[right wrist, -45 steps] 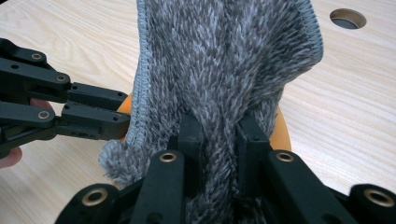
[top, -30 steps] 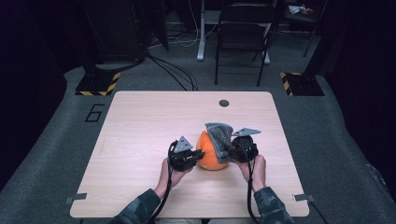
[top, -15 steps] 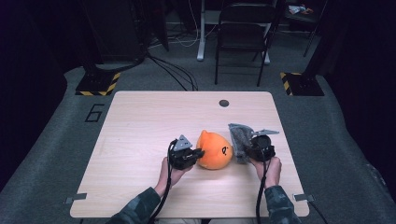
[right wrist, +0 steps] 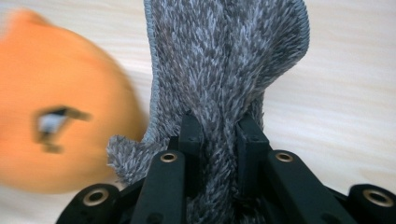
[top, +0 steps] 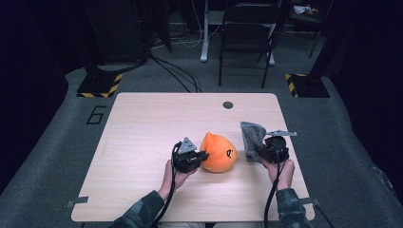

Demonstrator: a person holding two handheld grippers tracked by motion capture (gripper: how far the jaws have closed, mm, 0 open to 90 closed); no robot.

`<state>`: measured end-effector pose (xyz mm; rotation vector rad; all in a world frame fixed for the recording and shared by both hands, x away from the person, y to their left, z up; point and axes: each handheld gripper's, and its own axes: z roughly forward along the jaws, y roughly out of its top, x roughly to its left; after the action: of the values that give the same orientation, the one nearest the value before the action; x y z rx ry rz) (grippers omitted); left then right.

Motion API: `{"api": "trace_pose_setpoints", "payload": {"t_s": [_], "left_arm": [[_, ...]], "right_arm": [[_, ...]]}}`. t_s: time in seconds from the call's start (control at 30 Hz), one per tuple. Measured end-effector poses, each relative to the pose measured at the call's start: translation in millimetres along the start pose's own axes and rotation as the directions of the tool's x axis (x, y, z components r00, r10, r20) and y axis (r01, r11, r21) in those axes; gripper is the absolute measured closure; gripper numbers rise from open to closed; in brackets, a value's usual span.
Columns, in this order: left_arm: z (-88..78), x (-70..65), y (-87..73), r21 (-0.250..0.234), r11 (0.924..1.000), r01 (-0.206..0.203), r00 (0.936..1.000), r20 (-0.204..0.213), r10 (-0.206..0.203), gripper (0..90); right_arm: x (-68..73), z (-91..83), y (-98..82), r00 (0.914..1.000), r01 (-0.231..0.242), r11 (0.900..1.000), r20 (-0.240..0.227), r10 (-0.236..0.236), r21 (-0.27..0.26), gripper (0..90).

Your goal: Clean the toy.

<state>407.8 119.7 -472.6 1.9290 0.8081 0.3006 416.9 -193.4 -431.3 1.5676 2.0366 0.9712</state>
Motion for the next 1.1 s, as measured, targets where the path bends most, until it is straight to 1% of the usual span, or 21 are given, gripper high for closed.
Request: {"api": "trace_pose_setpoints", "payload": {"t_s": [0.03, 0.1, 0.17, 0.2, 0.27, 0.37, 0.43, 0.47, 0.57, 0.6, 0.63, 0.7, 0.73, 0.77, 0.8, 0.83, 0.9, 0.97, 1.0, 1.03, 1.1], "left_arm": [[-0.1, 0.0, 0.3, 0.001, 1.0, -0.004, 1.0, -0.001, 0.004, 81.4], [0.3, -0.9, 0.9, 0.0, 1.0, 0.005, 1.0, 0.0, -0.005, 81.4], [0.6, -1.4, 1.6, -0.004, 1.0, 0.003, 1.0, -0.001, -0.003, 81.4], [0.6, -2.2, 1.7, -0.004, 0.9999, 0.011, 0.9999, 0.0, -0.011, 81.3], [0.6, -1.9, 2.3, -0.005, 1.0, 0.003, 1.0, 0.0, -0.003, 81.3], [0.8, -2.2, 2.8, -0.008, 0.9999, 0.008, 1.0, 0.0, -0.008, 81.3], [0.8, -2.8, 3.2, -0.01, 0.9999, 0.013, 0.9999, 0.006, -0.013, 81.3], [0.7, -3.3, 3.4, -0.011, 0.9999, 0.01, 0.9999, 0.005, -0.01, 81.3], [0.7, -5.2, 4.2, -0.014, 0.9999, 0.001, 1.0, 0.009, -0.001, 81.3], [1.0, -6.0, 4.0, -0.016, 0.9998, 0.009, 0.9999, 0.011, -0.009, 81.3], [1.1, -6.0, 4.0, -0.014, 0.9999, 0.007, 0.9999, 0.015, -0.007, 81.3], [1.3, -5.8, 4.0, -0.014, 0.9999, 0.009, 0.9998, 0.016, -0.009, 81.4], [1.4, -5.6, 4.0, -0.013, 0.9999, 0.008, 0.9998, 0.017, -0.008, 81.4], [1.6, -5.7, 4.0, -0.014, 0.9999, 0.007, 0.9998, 0.018, -0.007, 81.4], [1.6, -5.8, 4.1, -0.014, 0.9999, 0.003, 0.9998, 0.018, -0.003, 81.4], [1.6, -6.1, 4.1, -0.012, 0.9999, -0.002, 0.9998, 0.018, 0.002, 81.3], [1.7, -6.1, 4.0, -0.013, 0.9999, -0.001, 0.9998, 0.019, 0.001, 81.3], [1.7, -6.0, 3.7, -0.013, 0.9999, 0.007, 0.9998, 0.019, -0.007, 81.3], [1.5, -5.6, 3.5, -0.01, 0.9999, 0.009, 0.9997, 0.021, -0.009, 81.3], [1.4, -5.1, 3.5, -0.008, 0.9999, 0.009, 0.9997, 0.022, -0.009, 81.2], [1.3, -4.9, 3.4, -0.009, 0.9999, 0.01, 0.9997, 0.022, -0.009, 81.1]], "right_arm": [[3.8, -2.3, 1.9, 0.9998, 0.014, 1.0, -0.015, -0.014, -0.006, 75.7], [17.5, -7.7, 6.6, 0.9981, 0.036, 0.999, -0.049, -0.037, -0.029, 75.7], [30.9, -11.7, 10.4, 0.994, 0.072, 0.996, -0.08, -0.075, -0.045, 75.7], [38.1, -13.2, 12.2, 0.9919, 0.084, 0.995, -0.092, -0.088, -0.05, 75.7], [52.6, -14.7, 15.1, 0.9861, 0.113, 0.992, -0.116, -0.119, -0.06, 75.7], [75.7, -12.9, 16.4, 0.975, 0.161, 0.985, -0.144, -0.169, -0.066, 75.7], [85.8, -10.1, 16.4, 0.9694, 0.179, 0.982, -0.158, -0.188, -0.067, 75.6], [89.3, -8.9, 16.3, 0.9689, 0.174, 0.982, -0.166, -0.183, -0.069, 75.6], [98.3, -2.6, 16.1, 0.9645, 0.185, 0.981, -0.179, -0.194, -0.066, 75.6], [99.7, 0.0, 15.9, 0.9625, 0.192, 0.979, -0.182, -0.201, -0.063, 75.6], [101.1, 1.5, 15.6, 0.9634, 0.187, 0.981, -0.185, -0.194, -0.06, 75.6], [101.5, 5.9, 13.9, 0.9617, 0.213, 0.976, -0.166, -0.218, -0.049, 75.7], [100.5, 7.2, 13.3, 0.9619, 0.214, 0.976, -0.164, -0.219, -0.047, 75.6], [99.1, 8.5, 12.2, 0.9645, 0.206, 0.978, -0.16, -0.21, -0.041, 75.6], [97.6, 9.1, 11.4, 0.966, 0.209, 0.977, -0.148, -0.212, -0.035, 75.6], [95.1, 9.6, 10.6, 0.9658, 0.207, 0.978, -0.151, -0.21, -0.036, 75.7], [92.5, 9.4, 9.6, 0.9693, 0.206, 0.978, -0.131, -0.208, -0.031, 75.6], [88.1, 9.3, 8.2, 0.9709, 0.202, 0.979, -0.125, -0.204, -0.027, 75.6], [85.3, 9.7, 7.5, 0.9696, 0.215, 0.976, -0.113, -0.217, -0.023, 75.6], [83.2, 10.5, 6.7, 0.9723, 0.207, 0.978, -0.107, -0.208, -0.025, 75.7], [78.8, 11.3, 4.8, 0.9771, 0.192, 0.981, -0.091, -0.192, -0.008, 75.6]]}}
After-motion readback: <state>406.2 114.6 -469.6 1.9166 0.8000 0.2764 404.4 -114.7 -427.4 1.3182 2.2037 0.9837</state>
